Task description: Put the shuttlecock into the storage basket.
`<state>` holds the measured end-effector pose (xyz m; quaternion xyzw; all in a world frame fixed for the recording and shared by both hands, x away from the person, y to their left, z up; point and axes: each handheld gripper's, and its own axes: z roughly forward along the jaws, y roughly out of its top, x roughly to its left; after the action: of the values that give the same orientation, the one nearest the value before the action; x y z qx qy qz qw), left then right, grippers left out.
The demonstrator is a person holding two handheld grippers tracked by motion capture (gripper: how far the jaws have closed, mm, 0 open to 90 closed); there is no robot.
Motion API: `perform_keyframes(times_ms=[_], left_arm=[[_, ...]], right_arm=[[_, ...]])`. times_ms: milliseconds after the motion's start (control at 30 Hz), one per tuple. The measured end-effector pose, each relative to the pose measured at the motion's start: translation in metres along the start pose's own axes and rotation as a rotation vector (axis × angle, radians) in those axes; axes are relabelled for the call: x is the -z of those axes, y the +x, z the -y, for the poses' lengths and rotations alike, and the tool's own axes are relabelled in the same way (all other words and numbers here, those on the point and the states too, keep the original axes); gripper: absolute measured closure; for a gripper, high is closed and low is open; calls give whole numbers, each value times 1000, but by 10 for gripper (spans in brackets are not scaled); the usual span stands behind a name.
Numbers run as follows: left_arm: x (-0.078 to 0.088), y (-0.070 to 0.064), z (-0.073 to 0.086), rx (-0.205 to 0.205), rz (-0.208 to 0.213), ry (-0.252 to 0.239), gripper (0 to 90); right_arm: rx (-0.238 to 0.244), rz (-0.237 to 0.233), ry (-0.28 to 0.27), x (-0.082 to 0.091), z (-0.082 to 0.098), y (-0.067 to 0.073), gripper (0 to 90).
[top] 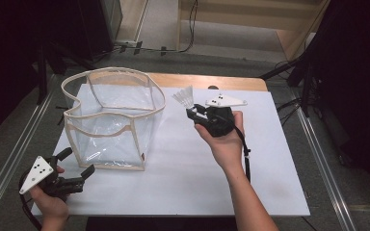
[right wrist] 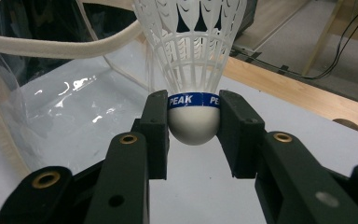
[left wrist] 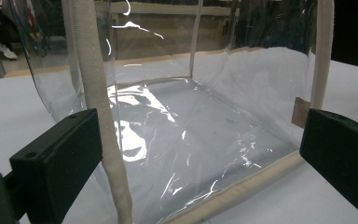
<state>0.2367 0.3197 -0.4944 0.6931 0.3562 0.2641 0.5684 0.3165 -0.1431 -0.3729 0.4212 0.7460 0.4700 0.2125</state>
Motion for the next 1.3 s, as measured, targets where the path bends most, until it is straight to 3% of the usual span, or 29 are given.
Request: perform_keyframes(times_ms=[1300], left_arm=[[0, 0, 0, 4, -1, -3, 0]], right_arm=[[31, -30, -41, -6, -24, 15, 630]])
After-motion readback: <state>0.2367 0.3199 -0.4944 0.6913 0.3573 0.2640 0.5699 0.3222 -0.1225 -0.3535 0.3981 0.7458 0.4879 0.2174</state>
